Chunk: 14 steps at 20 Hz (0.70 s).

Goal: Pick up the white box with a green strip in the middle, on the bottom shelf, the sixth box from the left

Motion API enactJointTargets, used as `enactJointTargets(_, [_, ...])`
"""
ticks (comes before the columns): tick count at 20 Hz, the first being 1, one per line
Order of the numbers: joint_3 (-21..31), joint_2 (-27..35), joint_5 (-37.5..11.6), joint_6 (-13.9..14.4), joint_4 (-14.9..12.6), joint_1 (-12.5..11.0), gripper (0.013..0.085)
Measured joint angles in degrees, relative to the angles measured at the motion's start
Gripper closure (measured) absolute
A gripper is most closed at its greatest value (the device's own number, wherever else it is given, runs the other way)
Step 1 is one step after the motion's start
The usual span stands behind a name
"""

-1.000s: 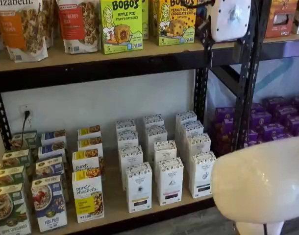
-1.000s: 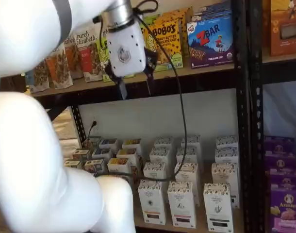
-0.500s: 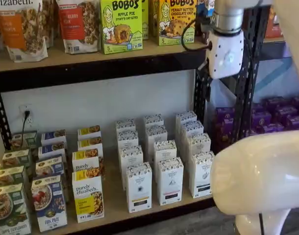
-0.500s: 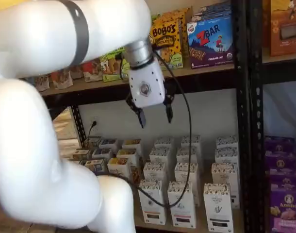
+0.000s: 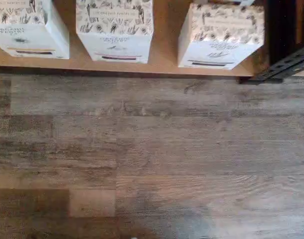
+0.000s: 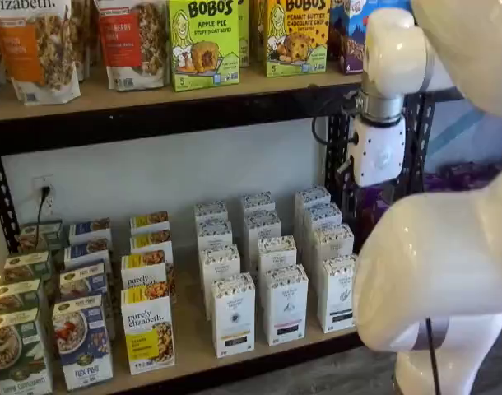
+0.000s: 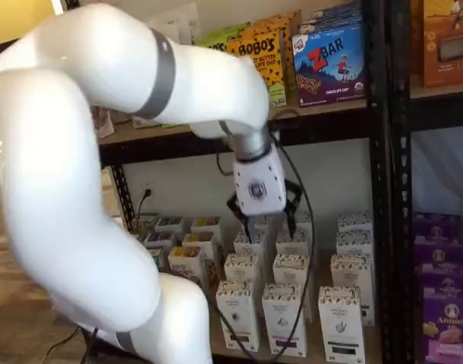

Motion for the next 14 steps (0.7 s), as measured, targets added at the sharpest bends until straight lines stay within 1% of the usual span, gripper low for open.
enactJointTargets(2, [0.81, 3.87, -3.45, -2.23, 1.49, -1.44, 0.013])
enactJointTargets(4, [1.41, 7.84, -7.02, -3.3, 1.78, -2.41, 0.013])
enactJointTargets(6, [2.13, 12.2, -11.94, -2.89, 0.33, -3.09, 0.013])
enactJointTargets(9, [2.04, 18.73, -17.7, -4.05, 0.91, -3.92, 0.013])
enactJointTargets(12, [1.49, 25.53, -23.56, -5.3, 2.24, -4.14, 0.013])
enactJointTargets(14, [0.69, 29.4, -26.33, -4.93, 2.02, -3.96, 0.013])
